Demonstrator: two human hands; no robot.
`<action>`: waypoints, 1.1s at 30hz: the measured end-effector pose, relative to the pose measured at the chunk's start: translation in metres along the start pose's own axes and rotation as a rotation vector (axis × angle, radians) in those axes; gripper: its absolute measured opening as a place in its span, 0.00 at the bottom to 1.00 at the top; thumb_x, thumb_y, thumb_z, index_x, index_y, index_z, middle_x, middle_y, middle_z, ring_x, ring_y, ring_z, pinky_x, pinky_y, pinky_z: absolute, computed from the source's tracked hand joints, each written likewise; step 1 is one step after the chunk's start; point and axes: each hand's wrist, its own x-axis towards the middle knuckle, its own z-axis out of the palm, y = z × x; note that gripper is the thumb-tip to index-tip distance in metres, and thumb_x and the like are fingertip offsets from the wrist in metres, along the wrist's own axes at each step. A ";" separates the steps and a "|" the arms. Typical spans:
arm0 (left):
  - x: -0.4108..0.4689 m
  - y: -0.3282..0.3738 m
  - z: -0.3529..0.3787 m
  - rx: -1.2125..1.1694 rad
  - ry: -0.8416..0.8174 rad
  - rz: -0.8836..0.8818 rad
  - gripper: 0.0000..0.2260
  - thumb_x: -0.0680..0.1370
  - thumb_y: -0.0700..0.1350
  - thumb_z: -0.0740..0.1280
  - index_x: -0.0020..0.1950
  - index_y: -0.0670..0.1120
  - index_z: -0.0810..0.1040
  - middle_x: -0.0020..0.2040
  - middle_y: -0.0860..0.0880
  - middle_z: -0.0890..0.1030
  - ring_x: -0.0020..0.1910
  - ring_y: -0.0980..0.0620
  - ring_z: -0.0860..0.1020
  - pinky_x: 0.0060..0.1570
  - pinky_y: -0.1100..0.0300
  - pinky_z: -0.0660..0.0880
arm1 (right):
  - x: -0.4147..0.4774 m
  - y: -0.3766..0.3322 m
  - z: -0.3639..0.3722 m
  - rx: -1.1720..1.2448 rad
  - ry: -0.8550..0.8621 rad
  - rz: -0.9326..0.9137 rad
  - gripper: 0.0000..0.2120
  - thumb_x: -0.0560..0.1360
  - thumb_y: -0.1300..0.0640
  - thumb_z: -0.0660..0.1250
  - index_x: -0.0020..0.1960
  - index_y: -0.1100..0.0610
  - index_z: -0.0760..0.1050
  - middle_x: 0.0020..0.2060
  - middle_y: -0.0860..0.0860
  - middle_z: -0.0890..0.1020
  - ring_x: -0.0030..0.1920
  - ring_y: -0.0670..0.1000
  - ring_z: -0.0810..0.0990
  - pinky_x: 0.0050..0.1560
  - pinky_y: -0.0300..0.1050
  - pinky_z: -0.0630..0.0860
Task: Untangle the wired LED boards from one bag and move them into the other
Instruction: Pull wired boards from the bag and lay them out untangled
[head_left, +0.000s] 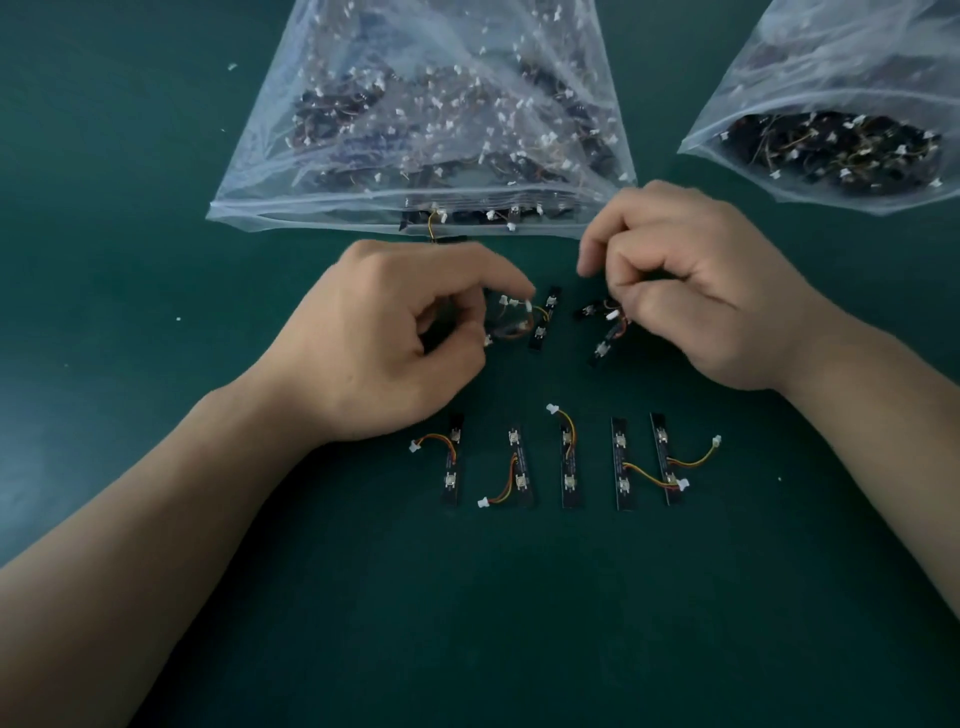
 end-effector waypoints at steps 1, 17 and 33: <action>0.000 0.000 0.002 0.035 -0.010 0.005 0.16 0.74 0.38 0.67 0.58 0.51 0.85 0.39 0.56 0.79 0.34 0.53 0.75 0.36 0.55 0.74 | 0.000 0.000 0.001 -0.023 -0.012 0.014 0.08 0.72 0.62 0.64 0.34 0.56 0.72 0.48 0.50 0.81 0.51 0.47 0.76 0.58 0.48 0.67; 0.004 -0.005 0.002 0.220 0.144 -0.237 0.07 0.73 0.57 0.70 0.49 0.59 0.82 0.38 0.58 0.78 0.38 0.59 0.76 0.37 0.56 0.74 | 0.002 -0.001 0.006 -0.062 0.104 0.089 0.09 0.72 0.63 0.64 0.48 0.55 0.81 0.42 0.46 0.80 0.45 0.50 0.76 0.50 0.50 0.74; 0.003 0.002 0.002 0.194 0.215 -0.156 0.03 0.73 0.47 0.72 0.45 0.55 0.82 0.38 0.61 0.79 0.36 0.61 0.75 0.36 0.56 0.74 | 0.003 0.002 -0.002 0.048 0.006 0.241 0.15 0.69 0.57 0.63 0.51 0.45 0.82 0.32 0.43 0.77 0.29 0.47 0.71 0.33 0.37 0.67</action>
